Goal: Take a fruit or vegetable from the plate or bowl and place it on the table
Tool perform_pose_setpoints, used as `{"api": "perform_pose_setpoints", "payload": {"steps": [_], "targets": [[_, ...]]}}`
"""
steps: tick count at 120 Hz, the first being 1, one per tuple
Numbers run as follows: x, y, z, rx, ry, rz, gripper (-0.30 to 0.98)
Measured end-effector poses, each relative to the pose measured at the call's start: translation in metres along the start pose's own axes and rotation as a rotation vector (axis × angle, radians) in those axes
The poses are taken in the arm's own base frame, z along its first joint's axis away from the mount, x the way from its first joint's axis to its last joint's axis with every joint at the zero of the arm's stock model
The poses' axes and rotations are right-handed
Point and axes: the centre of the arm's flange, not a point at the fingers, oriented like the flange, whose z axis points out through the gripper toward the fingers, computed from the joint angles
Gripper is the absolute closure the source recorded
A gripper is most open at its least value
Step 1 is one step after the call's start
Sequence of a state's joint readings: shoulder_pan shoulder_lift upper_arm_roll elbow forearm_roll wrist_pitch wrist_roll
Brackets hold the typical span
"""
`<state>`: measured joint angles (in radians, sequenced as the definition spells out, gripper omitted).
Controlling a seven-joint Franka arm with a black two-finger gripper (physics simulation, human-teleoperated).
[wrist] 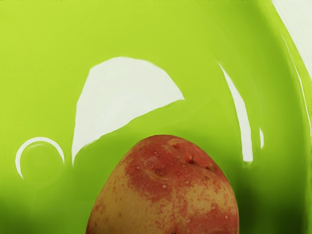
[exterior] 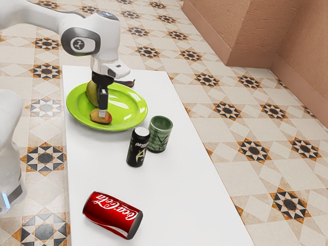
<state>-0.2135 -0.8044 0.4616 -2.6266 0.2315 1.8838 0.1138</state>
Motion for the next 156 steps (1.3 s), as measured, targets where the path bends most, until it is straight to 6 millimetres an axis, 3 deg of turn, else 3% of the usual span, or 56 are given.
{"api": "perform_pose_setpoints", "payload": {"steps": [48,82,156], "targets": [[0.001,-0.012,0.007,-0.041,0.005,0.001,0.0],[0.004,-0.004,0.009,-0.051,0.004,0.047,0.0],[0.006,-0.022,0.035,-0.158,-0.01,0.047,0.01]]}}
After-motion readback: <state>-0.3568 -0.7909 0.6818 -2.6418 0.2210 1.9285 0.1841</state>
